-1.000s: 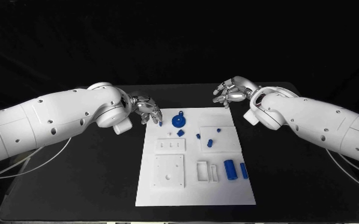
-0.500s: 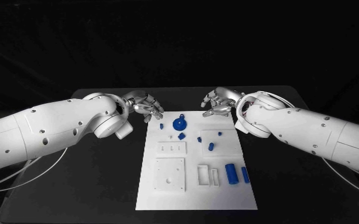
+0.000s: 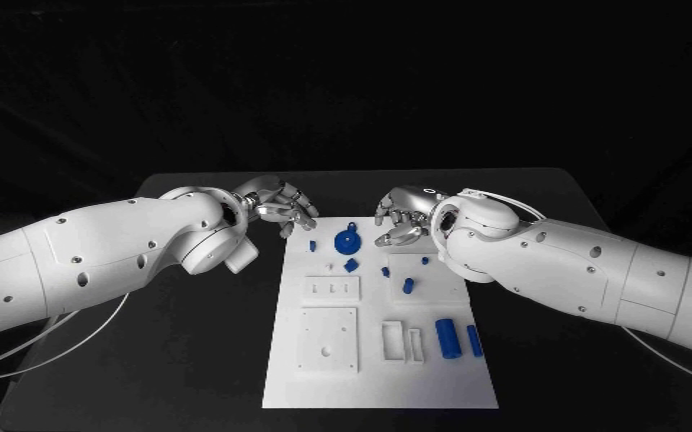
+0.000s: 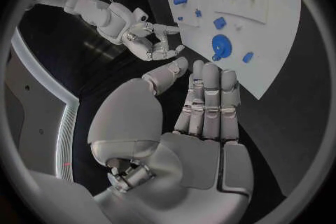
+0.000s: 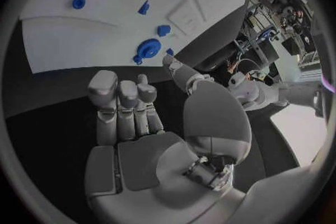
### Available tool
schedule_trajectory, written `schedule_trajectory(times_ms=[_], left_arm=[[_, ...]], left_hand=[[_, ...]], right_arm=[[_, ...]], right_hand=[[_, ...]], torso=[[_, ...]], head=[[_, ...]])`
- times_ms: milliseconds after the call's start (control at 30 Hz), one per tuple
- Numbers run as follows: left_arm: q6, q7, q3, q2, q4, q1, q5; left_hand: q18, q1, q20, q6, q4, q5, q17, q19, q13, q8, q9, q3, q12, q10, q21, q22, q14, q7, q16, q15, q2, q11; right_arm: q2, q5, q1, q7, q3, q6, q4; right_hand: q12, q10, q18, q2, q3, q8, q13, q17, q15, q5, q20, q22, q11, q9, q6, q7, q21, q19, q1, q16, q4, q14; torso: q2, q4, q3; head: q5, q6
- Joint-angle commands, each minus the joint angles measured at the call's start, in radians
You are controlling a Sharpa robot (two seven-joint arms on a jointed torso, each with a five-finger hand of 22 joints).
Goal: Assemble the parts on the task board
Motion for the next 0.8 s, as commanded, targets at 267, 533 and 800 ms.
schedule_trajectory(times_ms=[267,533,800], left_arm=[[-0.017,0.034,-0.001,-0.001,0.008,-0.001,-0.001],[-0.017,0.037,-0.002,0.002,0.018,-0.001,-0.061],[-0.016,0.038,-0.002,0.002,0.027,-0.001,-0.061]], left_hand=[[0.018,0.006,-0.032,0.011,0.008,-0.002,0.002,0.004,-0.001,-0.006,-0.006,-0.002,-0.010,0.011,-0.005,-0.001,0.009,0.004,-0.005,0.000,0.006,0.000],[0.018,0.009,-0.033,0.010,0.009,-0.002,0.002,0.004,-0.002,-0.007,-0.010,-0.002,-0.012,0.011,-0.006,-0.001,0.010,0.005,-0.007,0.000,0.009,0.001],[0.017,0.008,-0.033,0.010,0.011,-0.002,0.003,0.004,-0.002,-0.008,-0.012,-0.003,-0.014,0.012,-0.007,-0.001,0.010,0.005,-0.008,0.001,0.008,0.001]], right_arm=[[0.045,-0.133,-0.021,-0.095,-0.009,0.023,0.000],[0.081,-0.150,-0.048,-0.175,-0.015,0.086,-0.007],[0.114,-0.185,-0.067,-0.213,-0.016,0.058,-0.023]], right_hand=[[-0.013,0.007,0.164,-0.015,0.055,0.011,0.026,0.015,-0.007,-0.002,-0.005,0.008,-0.012,0.013,0.068,0.009,0.011,0.003,0.037,-0.008,0.012,0.008],[-0.020,0.013,0.164,-0.037,0.023,0.011,0.039,0.023,-0.012,-0.005,-0.007,0.011,-0.016,0.019,0.075,0.004,0.015,0.009,-0.065,-0.008,0.098,0.013],[-0.023,0.021,0.164,-0.047,0.008,0.013,0.051,0.035,-0.017,-0.005,-0.017,0.015,-0.021,0.026,0.083,-0.001,0.019,0.011,-0.106,-0.004,0.149,0.022]], torso=[[0.000,-0.0003,0.0000],[0.000,0.0006,0.0003],[0.000,0.0010,0.0008]], head=[[0.001,0.002],[0.000,0.001],[0.001,0.001]])
